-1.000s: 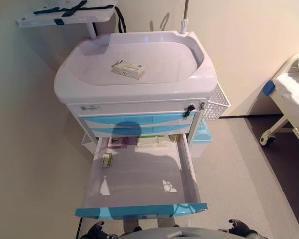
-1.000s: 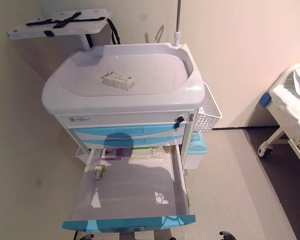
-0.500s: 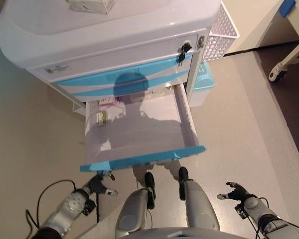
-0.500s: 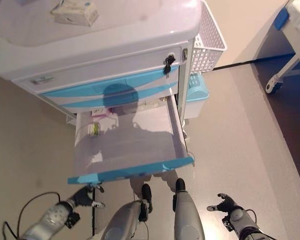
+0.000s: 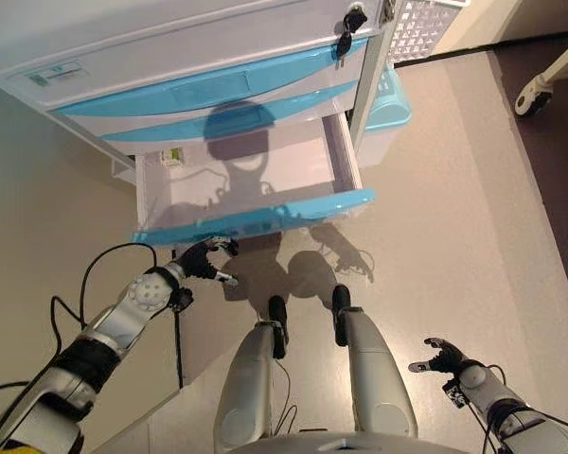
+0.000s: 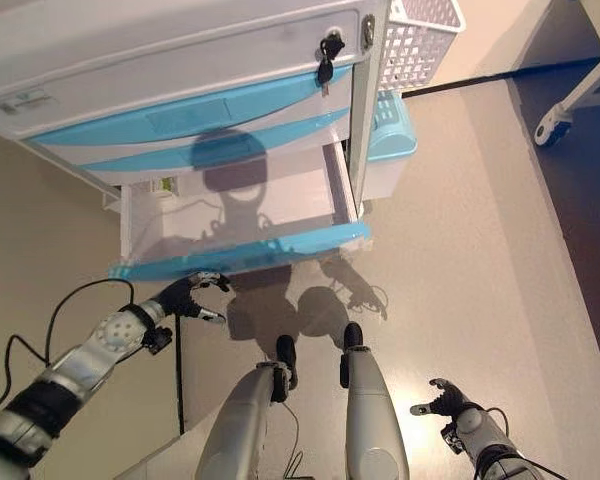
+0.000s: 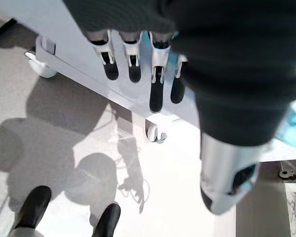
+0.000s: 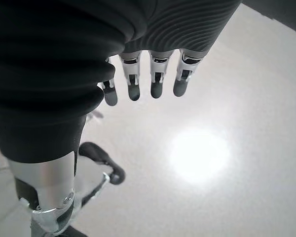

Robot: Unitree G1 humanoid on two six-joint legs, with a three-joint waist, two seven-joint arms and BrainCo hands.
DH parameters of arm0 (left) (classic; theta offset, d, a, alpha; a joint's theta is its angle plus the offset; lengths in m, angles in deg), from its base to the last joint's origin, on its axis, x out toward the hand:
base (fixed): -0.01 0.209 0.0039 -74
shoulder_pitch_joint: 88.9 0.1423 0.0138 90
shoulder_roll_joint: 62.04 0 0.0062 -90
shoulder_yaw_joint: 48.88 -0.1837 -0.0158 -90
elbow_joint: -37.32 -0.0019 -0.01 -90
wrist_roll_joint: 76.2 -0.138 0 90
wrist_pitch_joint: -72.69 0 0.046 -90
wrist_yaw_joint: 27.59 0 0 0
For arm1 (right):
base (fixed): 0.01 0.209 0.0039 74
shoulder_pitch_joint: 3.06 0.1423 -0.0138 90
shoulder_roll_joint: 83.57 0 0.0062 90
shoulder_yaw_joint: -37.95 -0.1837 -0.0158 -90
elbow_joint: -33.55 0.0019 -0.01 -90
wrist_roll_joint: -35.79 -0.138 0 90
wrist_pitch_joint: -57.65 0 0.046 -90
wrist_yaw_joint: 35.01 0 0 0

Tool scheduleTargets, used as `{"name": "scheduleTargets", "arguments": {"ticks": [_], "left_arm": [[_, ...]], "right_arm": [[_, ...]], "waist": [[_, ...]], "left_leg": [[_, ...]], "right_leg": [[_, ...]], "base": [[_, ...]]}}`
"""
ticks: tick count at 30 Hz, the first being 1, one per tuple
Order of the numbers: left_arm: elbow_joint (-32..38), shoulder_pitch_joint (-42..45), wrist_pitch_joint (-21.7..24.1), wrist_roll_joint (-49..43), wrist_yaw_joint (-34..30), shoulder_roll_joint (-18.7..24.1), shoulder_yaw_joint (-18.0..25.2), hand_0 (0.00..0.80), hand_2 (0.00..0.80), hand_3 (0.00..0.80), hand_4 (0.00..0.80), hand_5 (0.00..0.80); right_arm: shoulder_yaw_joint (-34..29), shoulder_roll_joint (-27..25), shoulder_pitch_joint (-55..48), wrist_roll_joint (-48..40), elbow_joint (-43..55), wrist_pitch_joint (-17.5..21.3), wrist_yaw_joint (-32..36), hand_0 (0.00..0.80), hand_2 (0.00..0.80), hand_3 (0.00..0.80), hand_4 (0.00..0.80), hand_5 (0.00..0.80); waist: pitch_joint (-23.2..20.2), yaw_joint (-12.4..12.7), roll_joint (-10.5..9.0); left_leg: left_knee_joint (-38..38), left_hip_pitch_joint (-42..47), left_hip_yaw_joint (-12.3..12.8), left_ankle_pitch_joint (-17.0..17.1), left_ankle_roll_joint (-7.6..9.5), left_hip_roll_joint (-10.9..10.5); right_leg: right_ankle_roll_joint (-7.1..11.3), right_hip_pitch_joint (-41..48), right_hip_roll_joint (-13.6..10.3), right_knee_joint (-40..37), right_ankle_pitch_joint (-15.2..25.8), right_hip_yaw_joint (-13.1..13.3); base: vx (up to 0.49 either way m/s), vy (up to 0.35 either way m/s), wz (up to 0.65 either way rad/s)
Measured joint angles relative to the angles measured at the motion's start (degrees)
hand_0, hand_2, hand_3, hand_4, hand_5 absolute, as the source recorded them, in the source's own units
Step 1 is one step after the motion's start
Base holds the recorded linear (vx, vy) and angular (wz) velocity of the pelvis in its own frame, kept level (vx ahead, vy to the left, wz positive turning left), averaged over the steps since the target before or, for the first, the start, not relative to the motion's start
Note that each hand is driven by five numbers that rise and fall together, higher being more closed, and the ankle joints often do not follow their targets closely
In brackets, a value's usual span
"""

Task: Open the drawer and pick up the medicine

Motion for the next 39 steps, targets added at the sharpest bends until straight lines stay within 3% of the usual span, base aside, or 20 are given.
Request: {"name": "scheduleTargets", "arguments": {"ticks": [8,20,28,32,39], "left_arm": [[-10.88,-6.99,-1.77,-6.28,3.22,-4.60,-0.31,0.000,0.000,0.000,0.000,0.000],[-17.19,-11.83,-3.71,-13.51,12.28,-6.00,0.57,0.000,0.000,0.000,0.000,0.000],[-17.98,-15.90,-3.97,-15.13,13.04,-1.33,0.50,0.000,0.000,0.000,0.000,0.000],[-22.05,-19.60,-4.00,-15.50,14.40,1.68,0.53,0.000,0.000,0.000,0.000,0.000],[-27.37,-24.44,-3.96,-15.45,16.44,2.25,0.53,0.000,0.000,0.000,0.000,0.000]], "right_arm": [[-0.01,-0.02,0.59,-0.20,0.34,-0.02,-0.83,0.000,0.000,0.000,0.000,0.000],[0.26,1.74,0.85,-0.70,0.51,0.00,-1.85,0.000,0.000,0.000,0.000,0.000],[0.65,1.84,0.85,-1.26,0.72,0.03,-1.79,0.000,0.000,0.000,0.000,0.000],[1.82,2.24,0.93,-1.88,0.89,0.10,-1.77,0.000,0.000,0.000,0.000,0.000],[2.40,3.38,0.93,-1.92,0.83,0.11,-1.73,0.000,0.000,0.000,0.000,0.000]], "waist": [[-0.10,-0.34,-0.88],[-1.87,-0.43,-4.05],[-2.06,-0.68,-4.38],[-2.31,-1.69,-4.80],[-2.32,-1.84,-4.81]], "left_leg": [[2.74,-2.35,0.78,-1.86,0.13,0.69],[3.74,-4.33,0.72,-2.58,-0.54,1.58],[4.00,-5.53,0.75,-2.76,-0.41,1.64],[4.85,-6.41,0.70,-3.14,-0.60,1.97],[6.59,-7.29,0.91,-3.99,-0.37,2.39]], "right_leg": [[0.02,-2.13,0.94,1.20,-0.15,0.82],[-0.40,-3.90,1.87,1.25,-0.31,0.79],[-0.38,-4.90,1.96,1.14,-0.31,0.81],[-0.37,-5.35,2.22,1.08,-0.31,0.76],[-0.15,-5.82,2.60,1.25,-0.36,0.93]], "base": [[-0.008,-0.003,-0.07],[0.022,0.000,-0.02],[0.000,0.000,0.00],[0.003,0.004,-0.01],[0.012,0.022,-0.04]]}}
